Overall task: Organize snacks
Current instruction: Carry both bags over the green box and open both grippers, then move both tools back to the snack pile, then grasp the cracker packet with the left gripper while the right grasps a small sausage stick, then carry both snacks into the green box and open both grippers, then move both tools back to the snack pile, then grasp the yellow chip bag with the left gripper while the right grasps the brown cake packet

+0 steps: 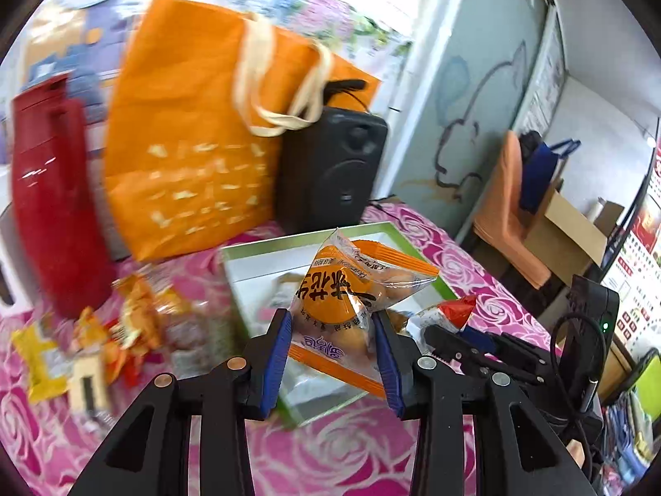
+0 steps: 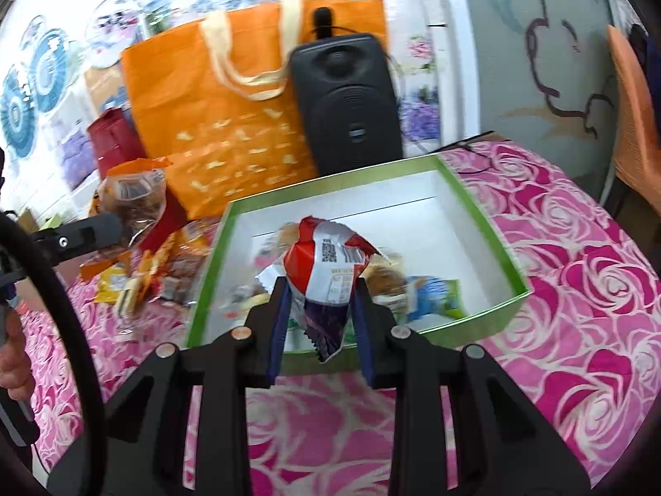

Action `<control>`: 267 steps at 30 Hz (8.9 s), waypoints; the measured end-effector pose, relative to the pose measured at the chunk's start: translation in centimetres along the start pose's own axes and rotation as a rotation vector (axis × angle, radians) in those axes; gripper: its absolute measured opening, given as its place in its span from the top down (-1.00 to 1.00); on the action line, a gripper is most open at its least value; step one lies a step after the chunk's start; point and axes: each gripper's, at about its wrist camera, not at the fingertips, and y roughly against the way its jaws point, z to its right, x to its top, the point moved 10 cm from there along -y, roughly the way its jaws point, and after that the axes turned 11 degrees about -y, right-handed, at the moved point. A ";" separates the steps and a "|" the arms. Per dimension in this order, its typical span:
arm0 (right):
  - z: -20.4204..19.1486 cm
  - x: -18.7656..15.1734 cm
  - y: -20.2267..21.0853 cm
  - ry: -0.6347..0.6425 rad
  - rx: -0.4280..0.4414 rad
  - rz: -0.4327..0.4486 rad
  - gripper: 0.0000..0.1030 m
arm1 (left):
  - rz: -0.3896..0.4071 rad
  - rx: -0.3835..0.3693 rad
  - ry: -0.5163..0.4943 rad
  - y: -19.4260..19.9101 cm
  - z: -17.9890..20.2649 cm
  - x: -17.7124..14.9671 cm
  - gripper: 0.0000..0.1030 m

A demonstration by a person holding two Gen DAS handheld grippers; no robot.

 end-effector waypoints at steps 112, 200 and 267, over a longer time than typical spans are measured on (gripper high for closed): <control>-24.6 -17.8 -12.6 0.471 0.315 -0.454 -0.16 | -0.155 0.375 0.402 10.6 -21.2 -22.3 -0.14; -17.5 -8.8 -5.5 0.474 0.151 -0.181 -1.00 | -0.019 0.586 0.256 10.7 -18.9 -11.2 -0.93; -21.9 -17.9 -10.9 0.437 0.138 -0.387 -0.89 | -0.240 0.409 0.316 9.7 -18.1 -22.7 -0.24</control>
